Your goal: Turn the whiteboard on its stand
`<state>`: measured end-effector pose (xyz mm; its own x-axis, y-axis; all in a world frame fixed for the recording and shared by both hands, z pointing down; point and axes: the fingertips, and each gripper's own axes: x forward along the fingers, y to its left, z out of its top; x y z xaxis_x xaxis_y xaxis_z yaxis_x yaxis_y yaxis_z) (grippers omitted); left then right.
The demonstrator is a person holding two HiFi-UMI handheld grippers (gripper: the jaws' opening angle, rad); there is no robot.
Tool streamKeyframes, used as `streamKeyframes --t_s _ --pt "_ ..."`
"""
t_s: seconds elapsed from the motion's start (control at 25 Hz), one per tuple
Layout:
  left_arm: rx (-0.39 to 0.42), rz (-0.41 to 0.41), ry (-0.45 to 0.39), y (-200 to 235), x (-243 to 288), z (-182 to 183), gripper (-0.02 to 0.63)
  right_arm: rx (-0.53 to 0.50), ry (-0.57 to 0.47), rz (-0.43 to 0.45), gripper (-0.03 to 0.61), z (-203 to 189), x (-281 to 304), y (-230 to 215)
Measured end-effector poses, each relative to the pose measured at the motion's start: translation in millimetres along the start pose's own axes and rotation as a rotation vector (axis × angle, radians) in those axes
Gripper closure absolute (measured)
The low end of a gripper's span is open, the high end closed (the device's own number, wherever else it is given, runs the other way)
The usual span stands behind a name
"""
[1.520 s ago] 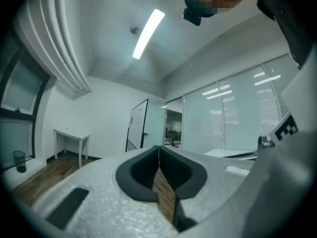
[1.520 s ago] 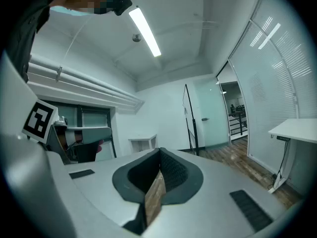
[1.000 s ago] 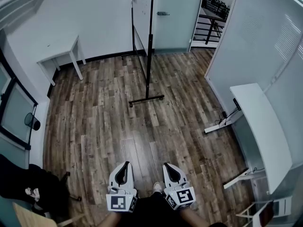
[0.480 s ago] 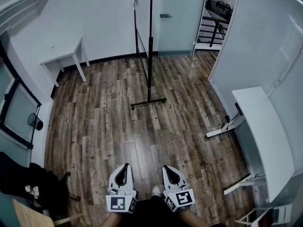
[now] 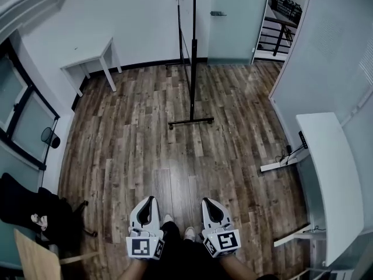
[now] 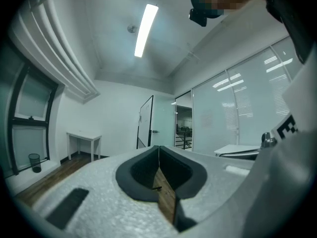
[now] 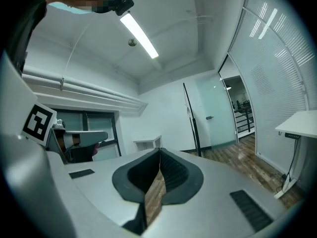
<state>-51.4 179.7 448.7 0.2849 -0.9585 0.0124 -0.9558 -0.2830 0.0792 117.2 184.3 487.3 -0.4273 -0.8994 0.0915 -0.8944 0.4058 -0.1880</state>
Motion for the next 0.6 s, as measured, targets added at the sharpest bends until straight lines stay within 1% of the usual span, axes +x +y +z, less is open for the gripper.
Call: streamKeyframes --t_s 0.08,0.24,0.48,0.6 --pt "-0.005 0.004 0.009 1 9 -4 0.595 0.005 0.003 0.002 0.565 -1 7 -5" --pt "-0.023 -0.014 0.032 -3 38 -14 0.595 0.001 0.022 -0.002 0.566 -4 29 -20" --pt "-0.048 -0.062 0.038 -1 106 -22 0.595 -0.005 0.033 -0.03 0.566 1 76 -52" --pt "-0.049 -0.084 0.019 1 143 -21 0.595 -0.016 0.035 -0.039 0.565 5 104 -68"
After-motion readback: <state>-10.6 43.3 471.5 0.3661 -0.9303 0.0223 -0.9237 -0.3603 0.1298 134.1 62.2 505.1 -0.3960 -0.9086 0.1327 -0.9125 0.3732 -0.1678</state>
